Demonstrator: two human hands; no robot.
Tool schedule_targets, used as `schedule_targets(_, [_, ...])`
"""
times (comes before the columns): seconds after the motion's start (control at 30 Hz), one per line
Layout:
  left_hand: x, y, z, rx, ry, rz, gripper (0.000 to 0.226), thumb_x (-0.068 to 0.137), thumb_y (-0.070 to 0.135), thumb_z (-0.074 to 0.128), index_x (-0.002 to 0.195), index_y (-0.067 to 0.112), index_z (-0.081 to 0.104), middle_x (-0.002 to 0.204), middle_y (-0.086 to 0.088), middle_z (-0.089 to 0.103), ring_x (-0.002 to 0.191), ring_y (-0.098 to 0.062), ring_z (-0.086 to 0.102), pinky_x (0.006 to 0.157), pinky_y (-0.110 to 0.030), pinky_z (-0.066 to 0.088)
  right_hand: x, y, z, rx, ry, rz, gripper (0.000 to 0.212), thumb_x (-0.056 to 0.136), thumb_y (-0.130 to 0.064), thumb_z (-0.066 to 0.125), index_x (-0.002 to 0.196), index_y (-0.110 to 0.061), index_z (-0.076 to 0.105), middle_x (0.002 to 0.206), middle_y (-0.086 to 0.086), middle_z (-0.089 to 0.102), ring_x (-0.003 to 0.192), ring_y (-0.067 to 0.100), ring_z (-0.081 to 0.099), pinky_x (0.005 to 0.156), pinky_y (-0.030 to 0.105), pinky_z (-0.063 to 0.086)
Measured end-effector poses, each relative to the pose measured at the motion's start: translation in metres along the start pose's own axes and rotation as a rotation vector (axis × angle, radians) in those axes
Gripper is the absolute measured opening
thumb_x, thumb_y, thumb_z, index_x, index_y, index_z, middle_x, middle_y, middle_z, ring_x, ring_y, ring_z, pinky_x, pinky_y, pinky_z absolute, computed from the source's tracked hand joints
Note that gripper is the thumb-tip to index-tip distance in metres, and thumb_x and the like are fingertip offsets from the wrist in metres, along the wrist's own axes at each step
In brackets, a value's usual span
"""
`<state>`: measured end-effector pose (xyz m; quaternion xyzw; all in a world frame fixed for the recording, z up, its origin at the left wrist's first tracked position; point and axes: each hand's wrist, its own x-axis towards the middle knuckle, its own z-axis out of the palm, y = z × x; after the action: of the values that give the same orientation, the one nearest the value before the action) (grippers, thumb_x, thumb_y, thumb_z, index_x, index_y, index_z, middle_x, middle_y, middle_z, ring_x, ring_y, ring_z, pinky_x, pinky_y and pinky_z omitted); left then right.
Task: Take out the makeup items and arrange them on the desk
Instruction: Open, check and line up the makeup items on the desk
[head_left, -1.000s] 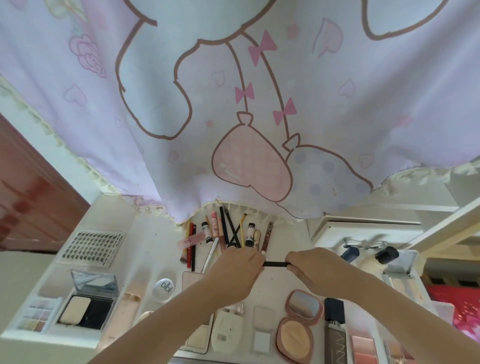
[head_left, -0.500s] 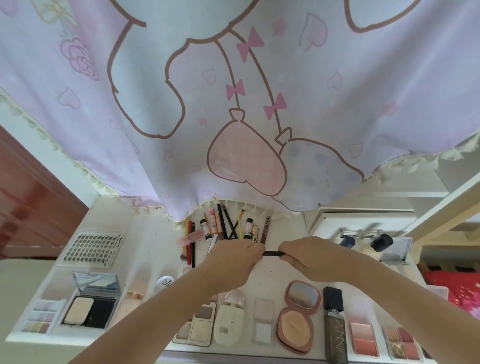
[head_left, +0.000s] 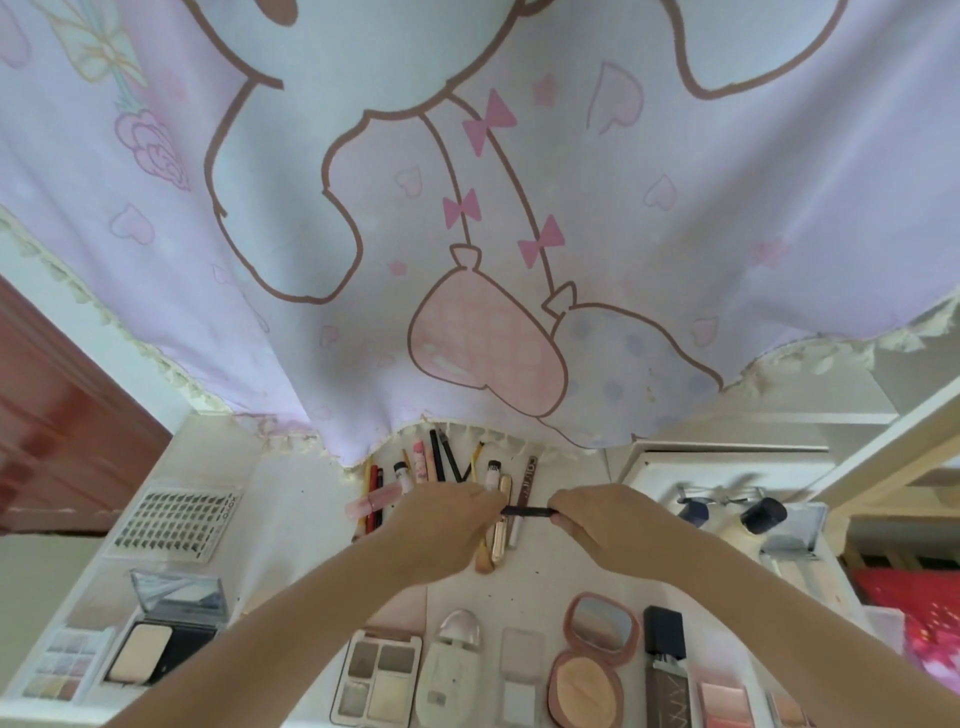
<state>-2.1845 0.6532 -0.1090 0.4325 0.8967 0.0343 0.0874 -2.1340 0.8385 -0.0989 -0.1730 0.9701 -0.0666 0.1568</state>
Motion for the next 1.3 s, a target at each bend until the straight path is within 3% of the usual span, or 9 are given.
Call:
schedule_targets(0.3, [-0.008,-0.022,-0.009,-0.166,-0.079,-0.119,0.036,0.098,0.030,0.037,0.132,0.018,0.041,0.105,-0.002,0.063,0.090,-0.017,0.059,0.074,-0.021,0.039,0.032,0.003,-0.006,0.064,-0.014,-0.087,0.029,0.099,-0.027,0.028,0.110,-0.011,0.050,0.100,0.009,0.062,0.077,0.018,0.049,0.071,0.030,0.042])
schedule_targets(0.4, [-0.025,-0.038,-0.005,-0.413,-0.103,-0.314,0.033,0.092,0.012,0.044,0.125,0.011,0.041,0.085,-0.003,0.057,0.069,-0.018,0.052,0.063,-0.025,0.039,0.047,-0.009,0.003,0.098,-0.038,-0.122,0.029,0.099,-0.026,0.028,0.110,-0.011,0.050,0.098,0.011,0.062,0.077,0.022,0.051,0.064,0.029,0.035])
schedule_targets(0.47, [-0.040,-0.057,-0.002,-0.453,-0.088,-0.409,0.030,0.085,-0.003,0.040,0.112,0.003,0.050,0.088,-0.008,0.052,0.079,-0.026,0.053,0.069,-0.030,0.040,0.058,-0.026,0.009,0.156,-0.078,-0.126,0.026,0.099,-0.025,0.029,0.105,-0.012,0.050,0.094,0.012,0.062,0.079,0.025,0.054,0.063,0.031,0.036])
schedule_targets(0.57, [-0.065,-0.093,0.006,-0.382,-0.074,-0.416,0.033,0.087,-0.006,0.041,0.112,0.004,0.058,0.106,-0.011,0.058,0.095,-0.020,0.051,0.080,-0.018,0.034,0.083,-0.057,0.017,0.189,-0.118,-0.143,0.015,0.099,-0.025,0.027,0.092,-0.019,0.039,0.082,0.006,0.053,0.073,0.022,0.049,0.063,0.031,0.032])
schedule_targets(0.67, [-0.082,-0.139,0.009,-0.279,-0.065,-0.388,0.033,0.093,0.000,0.040,0.117,0.009,0.060,0.117,-0.005,0.060,0.113,-0.018,0.048,0.092,-0.015,0.030,0.119,-0.096,0.027,0.203,-0.125,-0.129,0.017,0.098,-0.027,0.030,0.094,-0.016,0.041,0.075,0.001,0.048,0.075,0.023,0.049,0.059,0.030,0.035])
schedule_targets(0.83, [-0.089,-0.231,0.018,-0.067,-0.095,-0.294,0.038,0.091,-0.001,0.040,0.121,0.014,0.059,0.121,-0.003,0.060,0.117,-0.020,0.046,0.101,-0.026,0.034,0.188,-0.169,0.044,0.308,-0.026,0.055,0.029,0.092,-0.030,0.042,0.102,-0.007,0.058,0.092,0.003,0.045,0.097,0.022,0.049,0.091,0.033,0.036])
schedule_targets(0.97, [-0.083,-0.292,0.034,0.001,-0.208,-0.177,0.045,0.091,-0.004,0.039,0.133,0.012,0.047,0.133,-0.003,0.050,0.124,-0.020,0.039,0.105,-0.023,0.027,0.236,-0.214,0.061,0.430,-0.069,0.258,0.028,0.092,-0.027,0.045,0.101,-0.005,0.060,0.088,0.006,0.050,0.100,0.025,0.056,0.070,0.026,0.033])
schedule_targets(1.2, [-0.054,-0.345,0.070,0.103,-0.392,0.126,0.043,0.090,-0.008,0.037,0.127,0.007,0.052,0.133,-0.007,0.047,0.126,-0.021,0.036,0.102,-0.028,0.036,0.280,-0.248,0.101,0.601,-0.242,0.533,0.021,0.092,-0.025,0.045,0.099,-0.010,0.057,0.110,0.009,0.062,0.100,0.024,0.059,0.069,0.024,0.038])
schedule_targets(1.3, [-0.044,-0.352,0.083,0.097,-0.437,0.203,0.044,0.089,-0.008,0.038,0.127,0.009,0.052,0.132,-0.007,0.048,0.126,-0.020,0.035,0.099,-0.031,0.038,0.288,-0.256,0.111,0.650,-0.274,0.591,0.017,0.093,-0.026,0.044,0.084,-0.013,0.051,0.097,0.008,0.059,0.085,0.020,0.052,0.066,0.022,0.036])
